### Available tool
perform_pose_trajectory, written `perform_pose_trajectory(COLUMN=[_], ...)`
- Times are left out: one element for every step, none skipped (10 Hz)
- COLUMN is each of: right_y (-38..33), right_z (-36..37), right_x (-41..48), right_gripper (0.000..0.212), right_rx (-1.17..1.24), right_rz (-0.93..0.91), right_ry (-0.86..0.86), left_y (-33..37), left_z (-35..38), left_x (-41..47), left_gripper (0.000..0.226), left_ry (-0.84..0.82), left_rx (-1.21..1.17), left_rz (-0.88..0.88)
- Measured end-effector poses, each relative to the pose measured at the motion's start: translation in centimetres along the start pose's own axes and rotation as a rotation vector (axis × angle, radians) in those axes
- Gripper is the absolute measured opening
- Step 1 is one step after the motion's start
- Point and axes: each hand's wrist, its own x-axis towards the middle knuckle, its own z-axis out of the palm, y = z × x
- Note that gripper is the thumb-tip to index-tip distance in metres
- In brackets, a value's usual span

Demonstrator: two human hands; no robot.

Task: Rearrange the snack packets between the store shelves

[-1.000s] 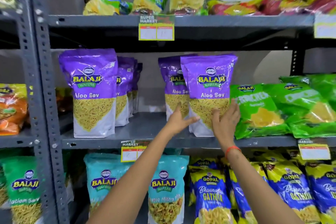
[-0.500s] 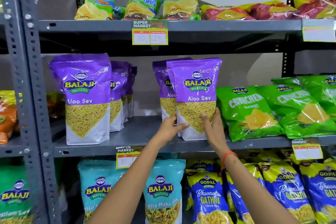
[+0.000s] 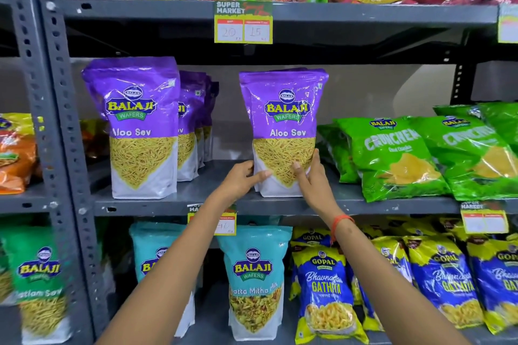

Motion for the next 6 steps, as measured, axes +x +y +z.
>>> perform_pose_trajectory(right_y=[0.5, 0.2, 0.2, -0.1, -0.1, -1.4], right_z=[0.0, -0.1, -0.2, -0.4, -0.6, -1.9], right_x=[0.3, 0.0, 0.0, -0.4, -0.6, -0.4], right_gripper=[0.075, 0.07, 0.067, 0.066, 0.064, 0.053], right_rx=[-0.01, -0.015, -0.006, -0.006, 0.031, 0.176], right_rz=[0.001, 0.003, -0.013, 0.001, -0.018, 0.044], right_ry=[0.007, 0.0, -0.004, 0.0, -0.013, 0.187], left_y=[0.0, 0.6, 0.4, 0.7, 1.4, 2.2], left_z=[-0.1, 0.0, 0.1, -0.1, 0.0, 0.7], left_x=[0.2, -0.1, -0.1, -0.6, -1.0, -1.8], left_gripper=[0.041, 0.041, 0.042, 0.047, 0.056, 0.087], left_ry=[-0.018, -0.03, -0.028, -0.051, -0.091, 0.149], left_rx=[-0.02, -0.026, -0.058, -0.013, 0.026, 0.318], left_rz=[-0.015, -0.047, -0.068, -0.1, -0.11, -0.012])
